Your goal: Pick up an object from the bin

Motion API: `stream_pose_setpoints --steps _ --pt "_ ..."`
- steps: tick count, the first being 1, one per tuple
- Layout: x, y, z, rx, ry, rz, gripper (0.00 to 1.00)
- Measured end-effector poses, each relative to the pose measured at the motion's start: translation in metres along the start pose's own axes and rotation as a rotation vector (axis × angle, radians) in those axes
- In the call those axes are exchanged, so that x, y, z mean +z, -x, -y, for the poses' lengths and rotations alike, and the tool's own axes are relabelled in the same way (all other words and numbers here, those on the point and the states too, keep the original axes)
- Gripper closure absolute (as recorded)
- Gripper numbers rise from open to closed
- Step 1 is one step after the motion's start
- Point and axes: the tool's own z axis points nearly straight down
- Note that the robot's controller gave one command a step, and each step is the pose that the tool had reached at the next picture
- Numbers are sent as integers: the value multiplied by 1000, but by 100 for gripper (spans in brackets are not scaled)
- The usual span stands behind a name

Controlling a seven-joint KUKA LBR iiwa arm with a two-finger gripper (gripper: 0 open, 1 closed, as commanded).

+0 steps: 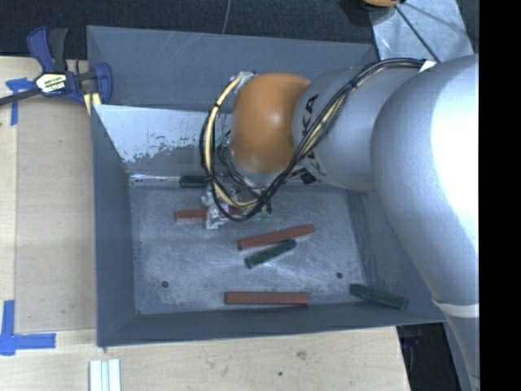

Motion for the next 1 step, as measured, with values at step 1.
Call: stream_pose_setpoints --steps 1 --pt "0 0 0 0 0 0 100"
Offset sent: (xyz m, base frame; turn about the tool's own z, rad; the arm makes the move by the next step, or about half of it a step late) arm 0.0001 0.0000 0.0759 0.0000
